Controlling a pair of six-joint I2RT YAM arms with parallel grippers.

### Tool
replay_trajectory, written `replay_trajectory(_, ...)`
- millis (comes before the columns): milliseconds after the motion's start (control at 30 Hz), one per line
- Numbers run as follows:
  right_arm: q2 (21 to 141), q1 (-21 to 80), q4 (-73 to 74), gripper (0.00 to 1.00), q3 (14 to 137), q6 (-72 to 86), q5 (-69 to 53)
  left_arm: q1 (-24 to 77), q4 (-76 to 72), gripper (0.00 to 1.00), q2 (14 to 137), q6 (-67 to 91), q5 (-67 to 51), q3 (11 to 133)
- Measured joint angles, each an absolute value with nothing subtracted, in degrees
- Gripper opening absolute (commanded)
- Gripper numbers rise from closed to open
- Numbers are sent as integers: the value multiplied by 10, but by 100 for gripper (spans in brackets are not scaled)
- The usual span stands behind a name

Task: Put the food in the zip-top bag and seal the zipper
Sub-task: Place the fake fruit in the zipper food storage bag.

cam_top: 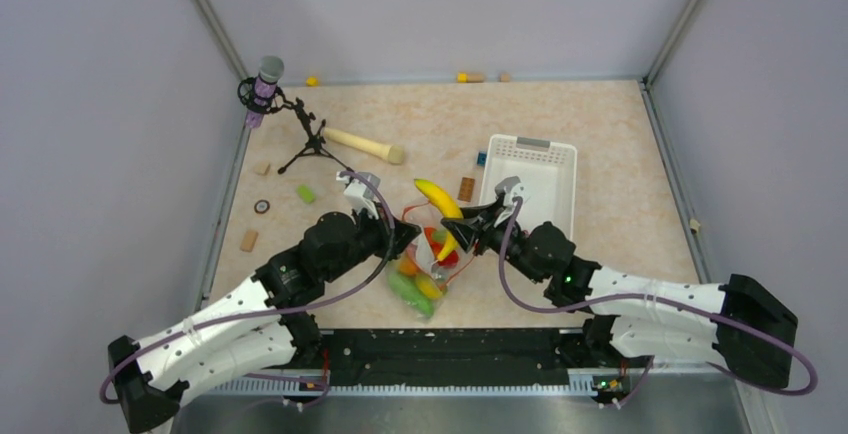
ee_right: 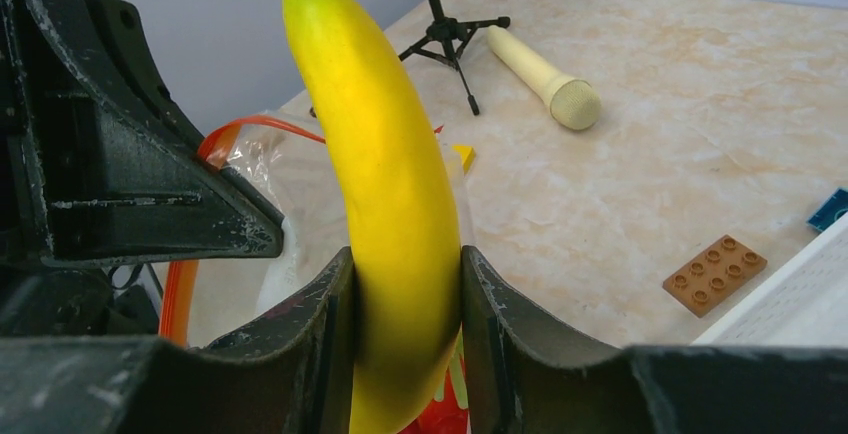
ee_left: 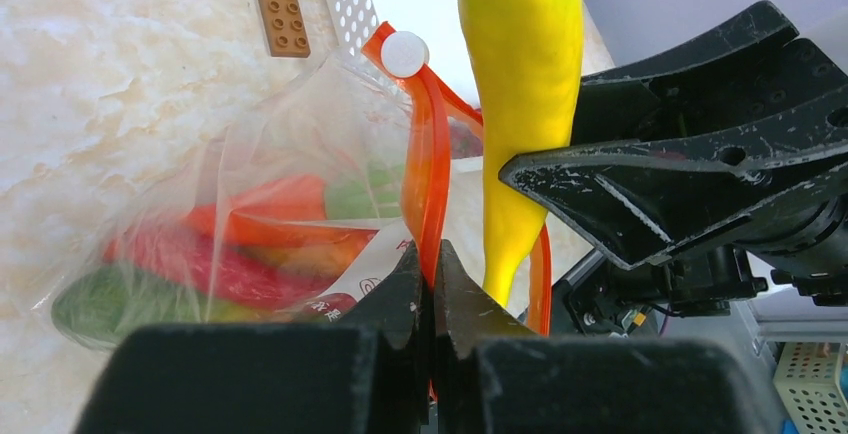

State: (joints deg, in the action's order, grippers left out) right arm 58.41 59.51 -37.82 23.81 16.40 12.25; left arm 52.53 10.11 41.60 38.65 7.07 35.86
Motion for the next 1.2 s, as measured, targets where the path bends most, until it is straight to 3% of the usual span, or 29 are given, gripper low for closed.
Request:
replay_trajectory(633,595,606,-382,53,238,121,67,525,104,0,408,389,82,359)
replay_trajectory(1200,605,606,-380,58,238,121,53,525,107,0,399,389,82,359)
